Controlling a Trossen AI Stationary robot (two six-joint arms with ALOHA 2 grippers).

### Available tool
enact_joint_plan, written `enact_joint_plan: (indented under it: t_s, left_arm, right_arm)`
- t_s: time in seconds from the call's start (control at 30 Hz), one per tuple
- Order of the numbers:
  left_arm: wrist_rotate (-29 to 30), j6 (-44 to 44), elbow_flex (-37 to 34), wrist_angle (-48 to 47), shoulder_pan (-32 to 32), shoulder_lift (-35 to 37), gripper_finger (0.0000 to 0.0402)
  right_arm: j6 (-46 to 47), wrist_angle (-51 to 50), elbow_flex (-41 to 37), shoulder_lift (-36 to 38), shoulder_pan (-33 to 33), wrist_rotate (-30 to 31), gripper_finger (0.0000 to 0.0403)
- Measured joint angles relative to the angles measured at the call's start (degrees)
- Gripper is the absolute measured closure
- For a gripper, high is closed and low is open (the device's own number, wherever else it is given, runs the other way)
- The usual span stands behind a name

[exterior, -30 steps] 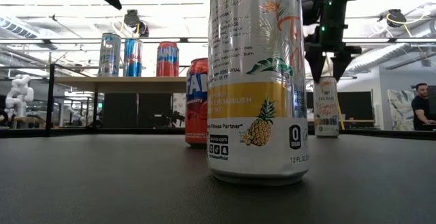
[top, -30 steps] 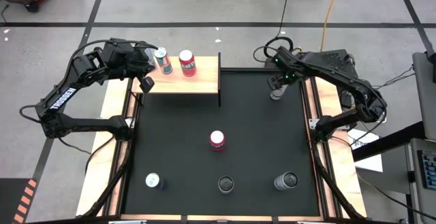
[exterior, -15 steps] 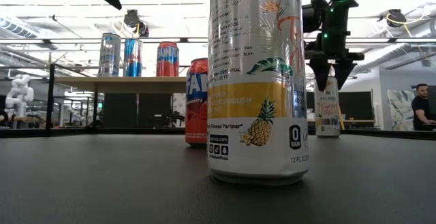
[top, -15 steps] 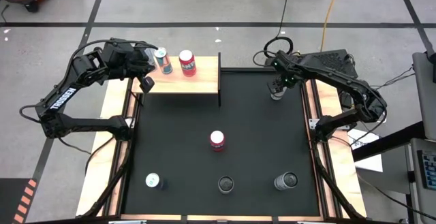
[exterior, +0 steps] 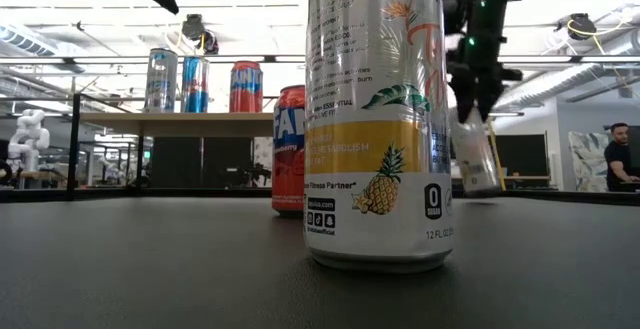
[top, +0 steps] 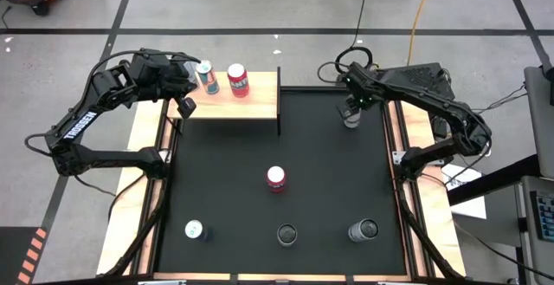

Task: Place canned beverage on shelf
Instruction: Put the top white-yellow soda can on the shelf

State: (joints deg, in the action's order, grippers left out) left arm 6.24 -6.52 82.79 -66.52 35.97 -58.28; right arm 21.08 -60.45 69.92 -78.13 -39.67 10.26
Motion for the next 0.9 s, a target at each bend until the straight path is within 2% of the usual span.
enact_joint_plan:
  t_s: [0.2, 0.43, 0.53, 0.77, 0.9]
  left_arm:
    - [0.0, 0.0, 0.0, 0.0, 0.0, 0.0, 0.0401]
    - [0.0, 0.1, 0.0, 0.0, 0.0, 0.0, 0.0401]
    - [0.0, 0.1, 0.0, 0.0, 0.0, 0.0, 0.0401]
    - [0.0, -0.3, 0.0, 0.0, 0.0, 0.0, 0.0401]
    - [0.0, -0.2, 0.0, 0.0, 0.0, 0.0, 0.0401]
  right_arm:
    - [-2.2, 1.9, 8.7, 0.2, 2.5, 0.2, 0.0270]
    - [-2.0, 2.1, 12.1, 0.1, 4.1, 0.2, 0.0367]
    - [-2.4, 4.0, 12.1, 0.0, 4.2, 1.7, 0.0394]
    - [-4.2, 8.7, 12.1, -1.2, 4.1, 1.7, 0.0396]
    - [-8.9, 10.2, 12.1, -1.2, 4.2, 1.6, 0.0389]
